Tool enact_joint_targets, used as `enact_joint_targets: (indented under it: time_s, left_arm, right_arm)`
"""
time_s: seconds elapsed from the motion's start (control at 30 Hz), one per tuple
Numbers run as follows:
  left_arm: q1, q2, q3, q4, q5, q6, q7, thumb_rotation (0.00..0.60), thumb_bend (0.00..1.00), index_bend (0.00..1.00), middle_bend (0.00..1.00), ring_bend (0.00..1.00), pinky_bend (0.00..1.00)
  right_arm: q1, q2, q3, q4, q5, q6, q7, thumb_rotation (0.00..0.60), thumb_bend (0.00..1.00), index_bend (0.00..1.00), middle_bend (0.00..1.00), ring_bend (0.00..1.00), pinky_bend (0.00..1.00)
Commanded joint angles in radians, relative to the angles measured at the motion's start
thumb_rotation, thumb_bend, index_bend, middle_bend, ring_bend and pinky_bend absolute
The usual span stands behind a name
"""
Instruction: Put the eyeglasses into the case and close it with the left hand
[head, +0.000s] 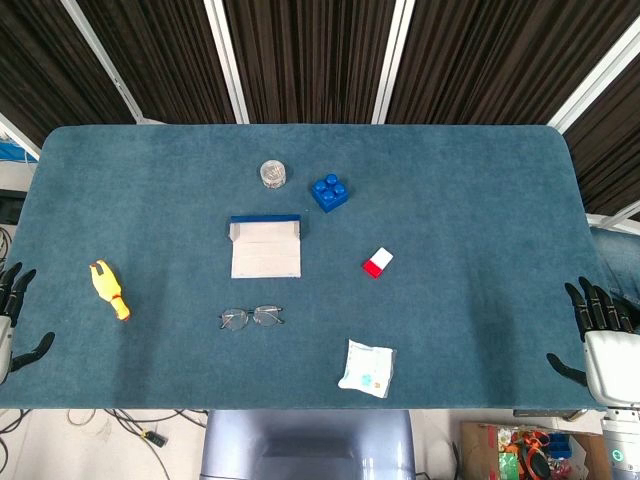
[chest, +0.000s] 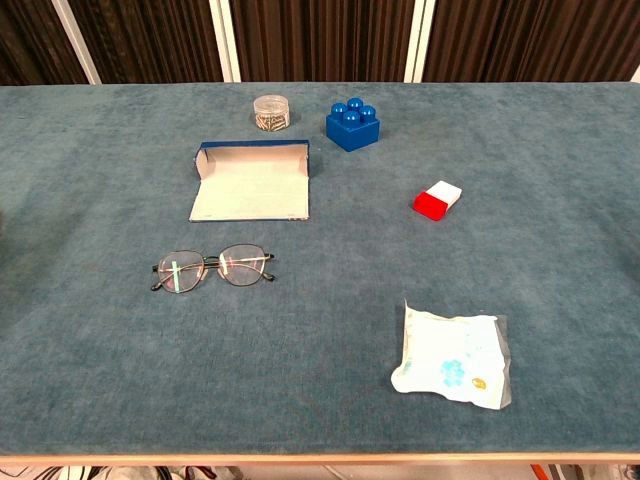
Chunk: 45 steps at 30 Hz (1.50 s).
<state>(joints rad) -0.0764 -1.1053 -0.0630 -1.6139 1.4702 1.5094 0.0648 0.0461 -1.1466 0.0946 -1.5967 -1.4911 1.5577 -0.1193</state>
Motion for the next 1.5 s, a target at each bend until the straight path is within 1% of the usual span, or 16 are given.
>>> enact_joint_targets:
  time_s: [0.03, 0.87, 1.07, 1.13, 1.23, 1.3, 1.37, 1.4, 1.47, 1.5]
  left_arm:
    - [0.001, -0.001, 0.0, -0.001, 0.001, 0.003, 0.006, 0.6, 0.23, 0.05, 0.0, 0.0, 0.0]
    - [0.014, 0.004, 0.002, -0.008, 0.013, 0.03, 0.0, 0.6, 0.23, 0.04, 0.0, 0.0, 0.0]
    - [-0.007, -0.001, -0.002, 0.015, 0.045, 0.021, -0.031, 0.6, 0.23, 0.04, 0.0, 0.0, 0.0]
    - [-0.025, 0.005, -0.002, 0.017, 0.055, -0.002, -0.02, 0.6, 0.23, 0.04, 0.0, 0.0, 0.0]
    - [-0.078, 0.031, -0.011, -0.016, 0.073, -0.07, -0.013, 0.6, 0.23, 0.07, 0.01, 0.0, 0.0]
    - [-0.132, 0.055, -0.029, -0.059, 0.06, -0.148, 0.0, 0.6, 0.23, 0.09, 0.02, 0.0, 0.0]
    - [-0.171, 0.072, -0.048, -0.096, 0.024, -0.213, 0.027, 0.6, 0.23, 0.11, 0.02, 0.0, 0.0]
    - [-0.205, 0.082, -0.066, -0.126, -0.01, -0.265, 0.056, 0.6, 0.23, 0.13, 0.02, 0.0, 0.0]
    - [-0.249, 0.09, -0.092, -0.164, -0.066, -0.331, 0.092, 0.6, 0.23, 0.16, 0.02, 0.0, 0.0]
    - [-0.284, 0.092, -0.115, -0.196, -0.127, -0.387, 0.11, 0.6, 0.23, 0.17, 0.02, 0.0, 0.0]
  right_arm:
    - [-0.001, 0.001, 0.0, 0.0, -0.001, 0.003, 0.002, 0.6, 0.01, 0.02, 0.0, 0.08, 0.22]
    - [0.0, 0.006, -0.002, -0.002, -0.006, -0.003, 0.007, 0.6, 0.01, 0.02, 0.0, 0.08, 0.22]
    - [0.0, 0.008, -0.005, -0.008, -0.001, -0.012, 0.008, 0.6, 0.01, 0.02, 0.0, 0.08, 0.22]
    - [0.0, 0.007, -0.007, -0.011, -0.003, -0.013, 0.007, 0.6, 0.01, 0.02, 0.0, 0.08, 0.22]
    - [0.0, 0.007, -0.01, -0.012, -0.006, -0.015, 0.003, 0.6, 0.01, 0.02, 0.0, 0.08, 0.22]
    - [0.0, 0.007, -0.01, -0.013, -0.003, -0.019, 0.002, 0.6, 0.01, 0.02, 0.0, 0.08, 0.22]
    - [0.0, 0.007, -0.009, -0.015, 0.0, -0.019, 0.002, 0.6, 0.01, 0.02, 0.0, 0.08, 0.22]
    - [0.0, 0.007, -0.008, -0.016, 0.001, -0.019, 0.002, 0.6, 0.01, 0.02, 0.0, 0.08, 0.22]
    - [0.0, 0.008, -0.008, -0.016, 0.002, -0.018, 0.003, 0.6, 0.01, 0.02, 0.0, 0.08, 0.22]
    - [-0.001, 0.008, -0.007, -0.017, 0.003, -0.018, 0.004, 0.6, 0.01, 0.02, 0.0, 0.08, 0.22]
